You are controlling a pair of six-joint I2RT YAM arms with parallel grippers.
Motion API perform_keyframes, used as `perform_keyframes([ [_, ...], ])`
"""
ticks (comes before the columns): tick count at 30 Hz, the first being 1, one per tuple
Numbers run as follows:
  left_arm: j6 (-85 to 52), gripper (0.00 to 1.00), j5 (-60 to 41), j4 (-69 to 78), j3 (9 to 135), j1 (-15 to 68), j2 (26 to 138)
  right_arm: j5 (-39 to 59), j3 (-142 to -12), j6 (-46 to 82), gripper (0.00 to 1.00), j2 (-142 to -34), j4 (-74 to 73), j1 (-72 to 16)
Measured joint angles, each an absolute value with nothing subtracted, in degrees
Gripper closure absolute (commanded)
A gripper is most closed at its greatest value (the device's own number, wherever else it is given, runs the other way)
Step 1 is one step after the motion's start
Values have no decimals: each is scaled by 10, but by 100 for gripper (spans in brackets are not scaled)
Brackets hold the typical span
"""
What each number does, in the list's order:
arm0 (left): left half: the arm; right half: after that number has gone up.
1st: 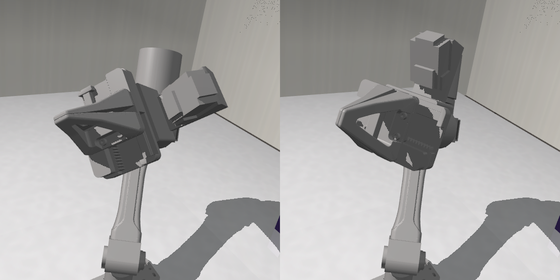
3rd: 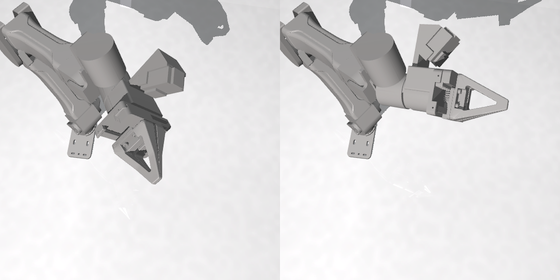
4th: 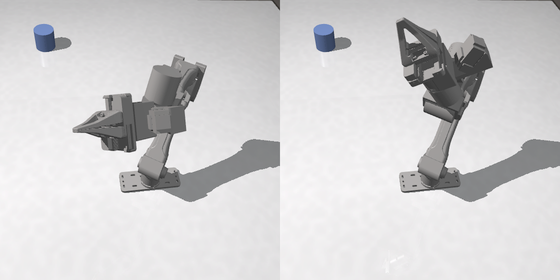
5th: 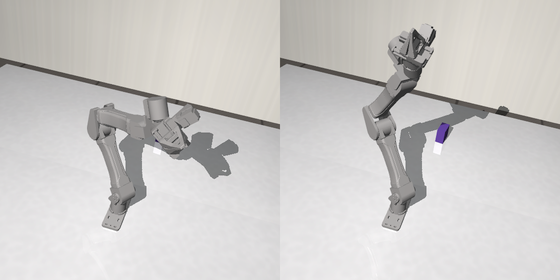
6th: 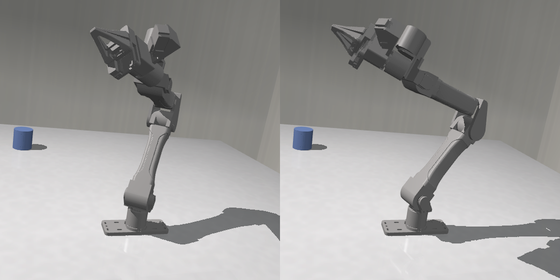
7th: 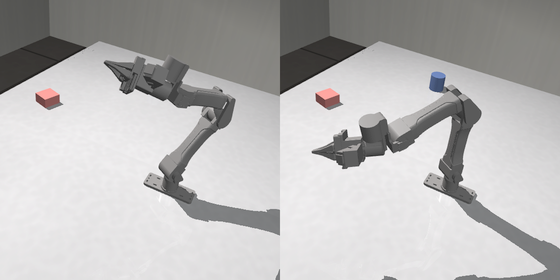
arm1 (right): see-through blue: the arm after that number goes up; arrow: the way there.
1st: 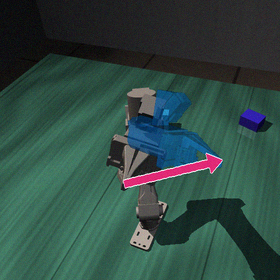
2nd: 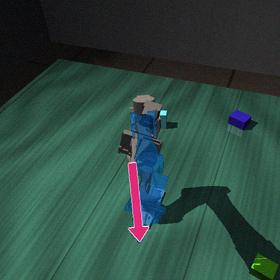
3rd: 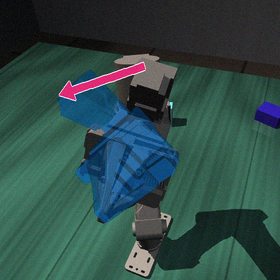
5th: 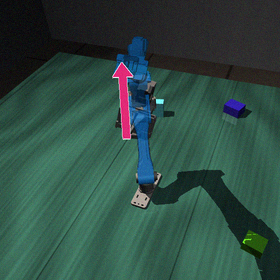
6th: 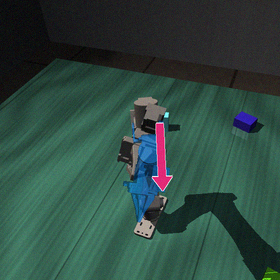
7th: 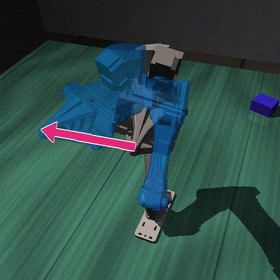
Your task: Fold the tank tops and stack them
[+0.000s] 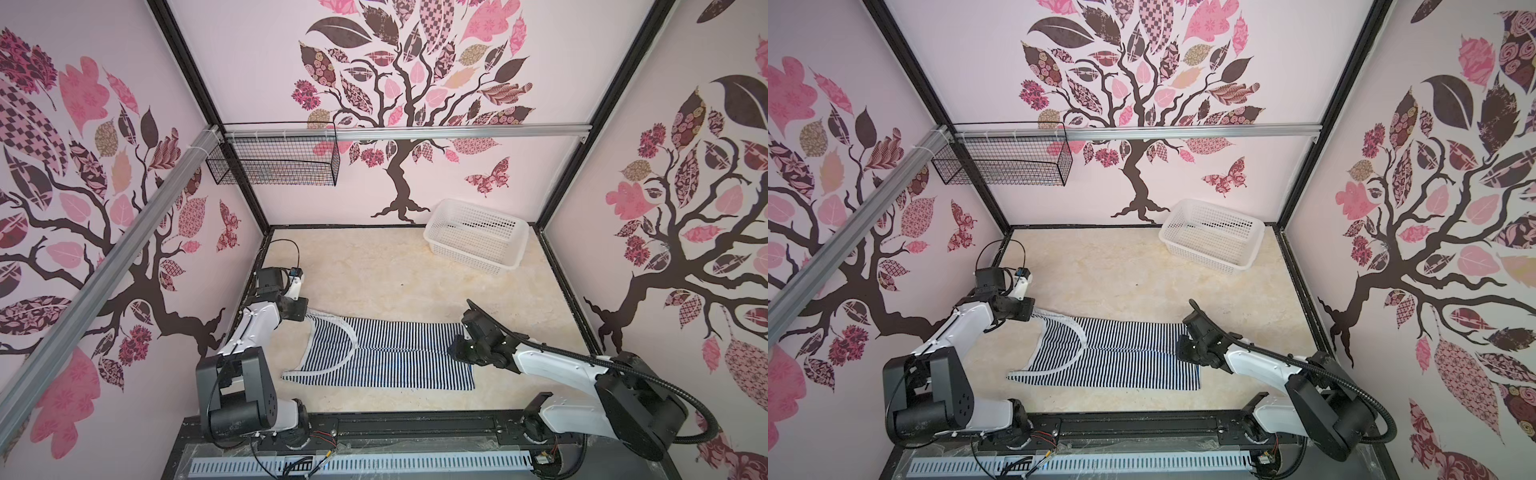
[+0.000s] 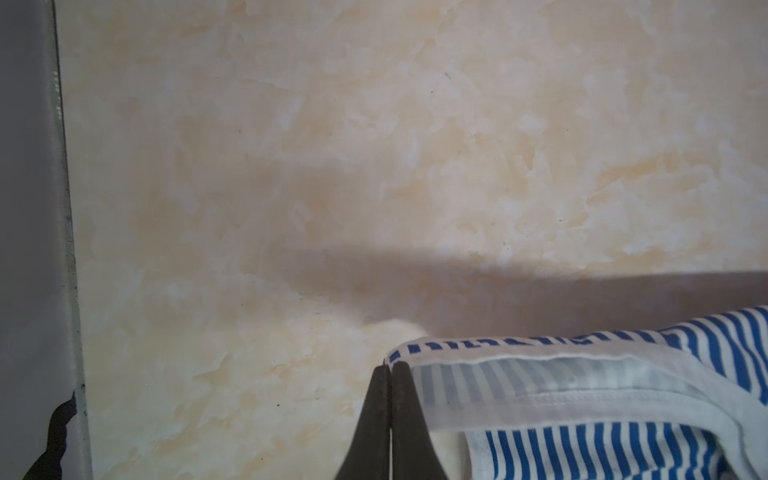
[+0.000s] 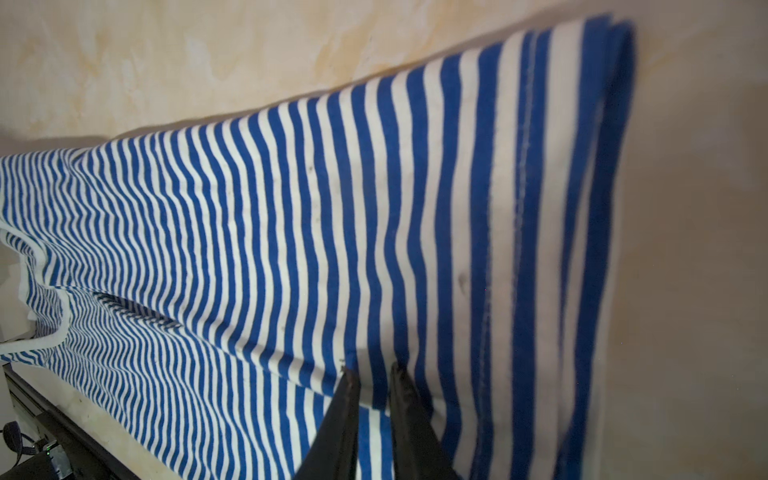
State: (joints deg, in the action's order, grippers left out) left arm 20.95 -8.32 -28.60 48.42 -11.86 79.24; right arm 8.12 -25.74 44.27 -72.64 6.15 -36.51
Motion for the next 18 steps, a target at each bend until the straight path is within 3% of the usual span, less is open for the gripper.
perform_keyframes([
  [18,201,99,-115,-216,392,-152,720,74,-248,448,81,-714,61,-366],
])
